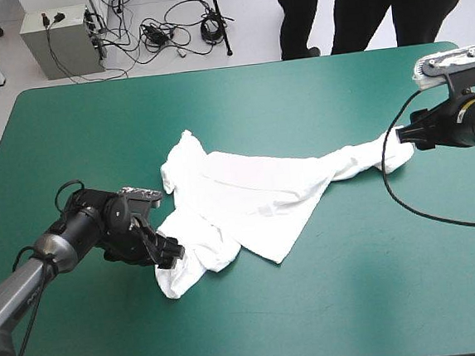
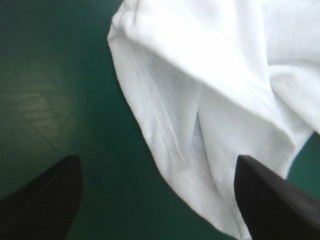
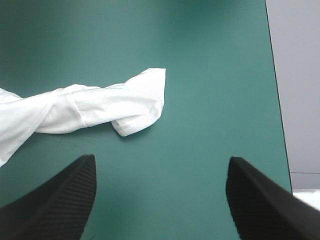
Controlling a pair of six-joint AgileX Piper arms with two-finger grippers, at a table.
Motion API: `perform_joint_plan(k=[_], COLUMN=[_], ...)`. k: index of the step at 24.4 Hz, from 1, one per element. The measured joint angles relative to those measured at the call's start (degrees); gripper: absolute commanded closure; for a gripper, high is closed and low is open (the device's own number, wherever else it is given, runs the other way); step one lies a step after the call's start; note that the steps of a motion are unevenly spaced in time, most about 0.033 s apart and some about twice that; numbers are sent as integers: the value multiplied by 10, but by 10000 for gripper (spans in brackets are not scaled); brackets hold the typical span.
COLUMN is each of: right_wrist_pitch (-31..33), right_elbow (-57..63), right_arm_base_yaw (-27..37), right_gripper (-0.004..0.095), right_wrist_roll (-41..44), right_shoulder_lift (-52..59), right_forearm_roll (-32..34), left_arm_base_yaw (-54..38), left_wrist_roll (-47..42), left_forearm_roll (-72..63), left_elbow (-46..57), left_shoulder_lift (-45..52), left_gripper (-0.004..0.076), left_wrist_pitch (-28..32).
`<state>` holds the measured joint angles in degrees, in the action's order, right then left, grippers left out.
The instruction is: Fold the cloth
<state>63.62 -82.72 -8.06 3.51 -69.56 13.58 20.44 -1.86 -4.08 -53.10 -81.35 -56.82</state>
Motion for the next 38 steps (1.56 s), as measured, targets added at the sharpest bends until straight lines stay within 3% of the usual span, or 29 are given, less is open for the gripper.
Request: perform_joint_plan(k=[4,6,10,12,20,26,34,38], right_wrist_pitch=[0,0,-14,-44,-146,-163,-181,-182], right_elbow=[0,0,22,62,126,107,38,18], right_arm_base_yaw=[0,0,0,0,48,101,104,104], right_gripper=[237,237,237,236,237,237,239,316], right_wrist_roll=[-2,-2,-3,4,44,25,13,13], right_shoulder_lift=[0,0,1,1,-112,-213,-325,-379], right_forearm_roll=[0,0,-2,-2,-6,-57,-88,-97], left_arm_base_yaw=[0,0,9,24,40,40,40,40], left_wrist_roll=[-2,-4,-2,1,3,3,3,3], left_forearm_roll=[-4,-7,6,1,-11,-11,-18,-23], left_elbow=[0,-3,-6,-7,-6,-6,-6,-6], left_shoulder_lift=[-60,-73,-77,-77,-77,-77,-77,-77], left_gripper=[140,253,622,731,733,733,733,733], left_wrist_pitch=[25,22,27,43,55,54,54,54])
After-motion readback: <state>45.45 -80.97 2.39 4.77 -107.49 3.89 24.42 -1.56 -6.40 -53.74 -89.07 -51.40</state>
